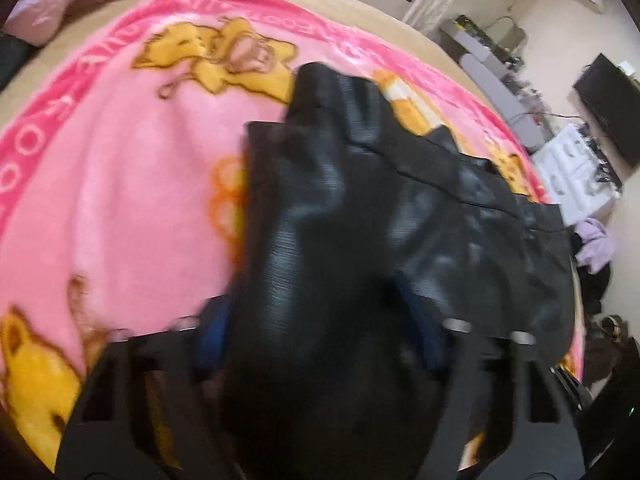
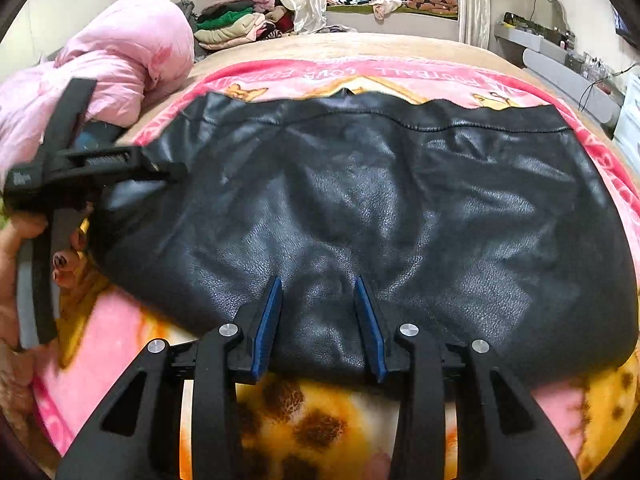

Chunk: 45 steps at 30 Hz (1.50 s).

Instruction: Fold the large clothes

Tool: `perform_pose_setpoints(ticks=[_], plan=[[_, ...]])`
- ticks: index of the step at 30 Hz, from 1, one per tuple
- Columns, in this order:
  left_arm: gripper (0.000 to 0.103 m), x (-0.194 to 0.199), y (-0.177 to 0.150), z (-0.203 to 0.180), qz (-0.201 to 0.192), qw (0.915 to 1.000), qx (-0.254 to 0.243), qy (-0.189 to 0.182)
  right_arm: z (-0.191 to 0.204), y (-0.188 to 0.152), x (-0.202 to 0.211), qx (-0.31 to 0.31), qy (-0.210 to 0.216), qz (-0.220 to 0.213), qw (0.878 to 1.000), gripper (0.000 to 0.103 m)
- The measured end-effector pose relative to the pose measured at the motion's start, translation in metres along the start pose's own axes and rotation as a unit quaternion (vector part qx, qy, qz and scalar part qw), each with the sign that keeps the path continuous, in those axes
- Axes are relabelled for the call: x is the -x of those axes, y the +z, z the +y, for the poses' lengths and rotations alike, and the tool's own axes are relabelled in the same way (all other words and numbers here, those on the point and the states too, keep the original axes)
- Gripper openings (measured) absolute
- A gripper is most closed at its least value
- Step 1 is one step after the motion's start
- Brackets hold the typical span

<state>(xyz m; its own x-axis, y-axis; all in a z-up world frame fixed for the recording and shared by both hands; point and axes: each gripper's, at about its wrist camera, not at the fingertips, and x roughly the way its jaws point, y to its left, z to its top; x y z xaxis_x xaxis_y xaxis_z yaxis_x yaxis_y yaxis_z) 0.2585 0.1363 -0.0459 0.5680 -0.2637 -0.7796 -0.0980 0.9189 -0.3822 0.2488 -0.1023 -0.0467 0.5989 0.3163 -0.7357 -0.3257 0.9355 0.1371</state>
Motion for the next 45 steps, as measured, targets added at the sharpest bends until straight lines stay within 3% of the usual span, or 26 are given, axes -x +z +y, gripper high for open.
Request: perform_pose_setpoints(ticks=[3, 6, 10, 13, 15, 18, 21, 23, 28, 31, 33, 34, 36, 37, 39, 41, 45], plan=[[0.046, 0.009, -0.001, -0.013, -0.013, 0.9995, -0.026, 0.012, -0.005, 0.022, 0.009, -0.018, 0.012, -0.017, 1.0, 0.037], [0.038, 0.018, 0.0, -0.018, -0.026, 0.9989, -0.037, 0.012, -0.012, 0.058, 0.001, -0.023, -0.014, -0.028, 0.999, 0.036], [0.031, 0.032, 0.004, -0.019, -0.039, 0.9984, -0.041, -0.004, -0.025, 0.105, -0.036, -0.057, -0.024, -0.01, 0.998, 0.029], [0.03, 0.036, 0.007, -0.022, -0.043, 0.998, -0.045, -0.011, -0.036, 0.119, -0.065, -0.072, -0.049, 0.022, 0.996, 0.026], [0.029, 0.034, 0.007, -0.023, -0.043, 0.9979, -0.046, -0.014, -0.049, 0.113, -0.09, -0.116, -0.039, 0.055, 0.991, 0.026], [0.028, 0.032, 0.009, -0.02, -0.041, 0.9982, -0.042, -0.016, -0.052, 0.107, -0.09, -0.114, -0.033, 0.045, 0.992, 0.026], [0.028, 0.033, 0.009, -0.018, -0.039, 0.9984, -0.036, -0.021, -0.047, 0.105, -0.066, -0.1, -0.027, 0.026, 0.994, 0.024], [0.028, 0.035, 0.01, -0.018, -0.041, 0.9983, -0.035, -0.025, -0.035, 0.095, -0.034, -0.071, -0.009, -0.008, 0.997, 0.024], [0.026, 0.039, 0.009, -0.022, -0.046, 0.9978, -0.043, -0.02, -0.011, 0.051, 0.013, -0.027, -0.014, -0.028, 0.999, 0.024], [0.025, 0.04, 0.01, -0.024, -0.048, 0.9975, -0.048, -0.019, -0.01, 0.024, 0.001, -0.03, -0.018, 0.014, 0.999, 0.024], [0.024, 0.04, 0.009, -0.026, -0.047, 0.9974, -0.05, -0.023, -0.006, 0.01, -0.015, -0.017, -0.032, 0.017, 0.999, 0.024], [0.024, 0.04, 0.009, -0.028, -0.05, 0.997, -0.058, -0.015, -0.002, 0.009, -0.014, -0.005, -0.04, 0.008, 0.999, 0.025], [0.024, 0.04, 0.009, -0.027, -0.051, 0.9968, -0.06, -0.014, 0.009, 0.011, 0.002, 0.01, -0.035, -0.016, 0.999, 0.05], [0.024, 0.04, 0.008, -0.028, -0.05, 0.997, -0.058, -0.016, 0.016, 0.01, 0.012, 0.02, -0.015, -0.039, 0.999, 0.07], [0.024, 0.04, 0.009, -0.027, -0.045, 0.9973, -0.052, -0.024, 0.038, 0.006, 0.031, 0.064, 0.01, -0.076, 0.995, 0.074], [0.024, 0.039, 0.01, -0.026, -0.041, 0.9974, -0.051, -0.028, 0.076, 0.0, 0.04, 0.147, 0.012, -0.096, 0.984, 0.082], [0.024, 0.039, 0.012, -0.022, -0.035, 0.9976, -0.049, -0.034, 0.131, -0.016, 0.019, 0.278, -0.015, -0.096, 0.956, 0.084]])
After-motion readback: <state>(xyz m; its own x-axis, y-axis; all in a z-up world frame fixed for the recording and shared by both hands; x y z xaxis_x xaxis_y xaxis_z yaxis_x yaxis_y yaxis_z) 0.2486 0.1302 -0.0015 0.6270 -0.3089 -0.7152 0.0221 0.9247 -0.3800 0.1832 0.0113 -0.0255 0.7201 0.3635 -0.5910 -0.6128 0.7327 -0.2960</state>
